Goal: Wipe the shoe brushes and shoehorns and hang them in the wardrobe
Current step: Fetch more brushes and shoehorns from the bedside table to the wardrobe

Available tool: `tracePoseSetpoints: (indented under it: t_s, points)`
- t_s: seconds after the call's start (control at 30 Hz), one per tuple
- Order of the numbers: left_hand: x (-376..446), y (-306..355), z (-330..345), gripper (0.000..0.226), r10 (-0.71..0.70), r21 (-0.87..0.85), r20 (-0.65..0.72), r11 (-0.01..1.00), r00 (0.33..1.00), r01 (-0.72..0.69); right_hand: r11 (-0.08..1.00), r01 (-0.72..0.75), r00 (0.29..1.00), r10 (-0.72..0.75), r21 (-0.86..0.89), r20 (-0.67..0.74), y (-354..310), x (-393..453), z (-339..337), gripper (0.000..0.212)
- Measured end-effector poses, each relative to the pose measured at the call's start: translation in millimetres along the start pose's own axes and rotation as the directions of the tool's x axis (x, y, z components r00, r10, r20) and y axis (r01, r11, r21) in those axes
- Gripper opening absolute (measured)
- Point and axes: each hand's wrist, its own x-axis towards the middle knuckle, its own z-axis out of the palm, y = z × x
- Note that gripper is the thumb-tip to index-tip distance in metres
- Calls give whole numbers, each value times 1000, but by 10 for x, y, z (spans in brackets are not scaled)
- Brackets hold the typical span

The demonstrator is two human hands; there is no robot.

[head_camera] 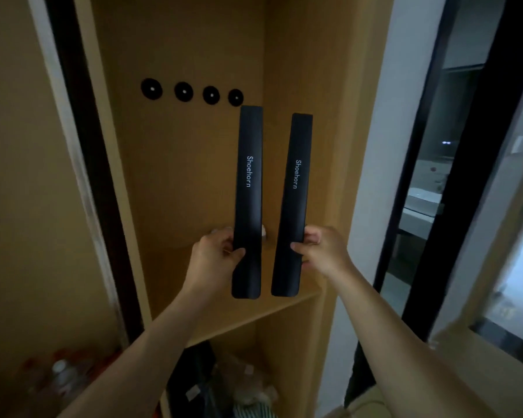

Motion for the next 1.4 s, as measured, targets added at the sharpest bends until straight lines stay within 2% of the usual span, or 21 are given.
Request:
tracePoseSetpoints:
  t_s: [0.2, 0.33, 0.5, 0.63, 1.03, 1.17, 1.33, 1.4]
  points:
    - [529, -181, 168, 17, -29, 4, -140, 1000, 990, 30, 999, 37, 994, -41, 36, 100, 209, 779, 194, 31]
    - [987, -398, 231, 13, -33, 13, -230, 999, 973, 37, 996, 80, 988, -83, 30, 129, 274, 1305, 367, 28]
    - [1737, -688, 286, 17, -77, -68, -247, 996, 966, 62, 996, 78, 984, -85, 49, 155, 268, 2093, 585, 22]
    - [2305, -950, 254, 20, -89, -152, -273, 987, 958, 48, 990, 91, 973, -111, 103, 205, 159, 2741, 832, 32]
    - [3263, -1702, -204, 57, -154, -152, -424, 984, 892, 98, 953, 83, 930, -179, 292, 321, 83, 4050, 1850, 31]
    - [3420, -1788, -454, 49, -212, -199, -468, 971, 858, 132, 939, 94, 901, -221, 330, 374, -84, 4269, 2100, 32]
    - [3726, -1736, -788, 44, -170, -176, -594, 981, 786, 79, 925, 159, 872, -296, 346, 390, -286, 4507, 2284, 30]
    - [3851, -1687, -914, 42, -145, -172, -613, 984, 776, 48, 919, 176, 866, -315, 352, 389, -346, 4600, 2340, 28]
